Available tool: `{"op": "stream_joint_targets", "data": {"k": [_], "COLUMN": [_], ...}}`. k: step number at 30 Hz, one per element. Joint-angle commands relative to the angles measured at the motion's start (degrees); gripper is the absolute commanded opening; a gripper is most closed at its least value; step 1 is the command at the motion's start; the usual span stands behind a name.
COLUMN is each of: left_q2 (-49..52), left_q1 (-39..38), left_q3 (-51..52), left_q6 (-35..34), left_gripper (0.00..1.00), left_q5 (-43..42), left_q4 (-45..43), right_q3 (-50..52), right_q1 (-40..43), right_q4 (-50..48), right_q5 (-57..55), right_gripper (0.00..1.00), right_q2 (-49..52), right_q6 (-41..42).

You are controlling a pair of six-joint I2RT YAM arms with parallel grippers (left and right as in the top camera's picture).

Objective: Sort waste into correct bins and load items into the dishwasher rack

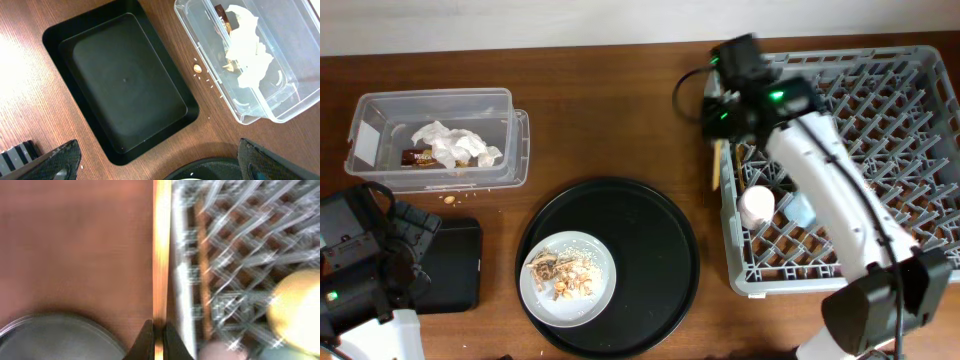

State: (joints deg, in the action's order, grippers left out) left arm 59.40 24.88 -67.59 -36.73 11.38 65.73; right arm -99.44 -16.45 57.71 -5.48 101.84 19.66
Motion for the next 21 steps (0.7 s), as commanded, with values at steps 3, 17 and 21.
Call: {"op": "stream_joint_targets", "data": {"k": [3,17,21], "left_q2": [-0.2,-0.2,-0.2], "left_q1": [0.3,0.3,0.3], "left_q3": [-0.1,-0.1,-0.1], "left_q6": [-0.1,-0.1,-0.1], "left_gripper": [0.99,0.99,0.99], "left_q5": [0.0,0.0,0.0], "left_q4": [-0.1,-0.1,-0.1], "right_q3": [-0.5,-0.1,-0.1], "right_q1": [9.5,10.7,9.7], "right_q4": [-7.1,-10.6,-10.1], "right_q5": [-2.7,8.3,8.3], "right_gripper": [0.04,0.04,0.15], "right_q2": [0.9,10.1,11.4], "right_q6": [-8.7,-13.9,-13.9]}}
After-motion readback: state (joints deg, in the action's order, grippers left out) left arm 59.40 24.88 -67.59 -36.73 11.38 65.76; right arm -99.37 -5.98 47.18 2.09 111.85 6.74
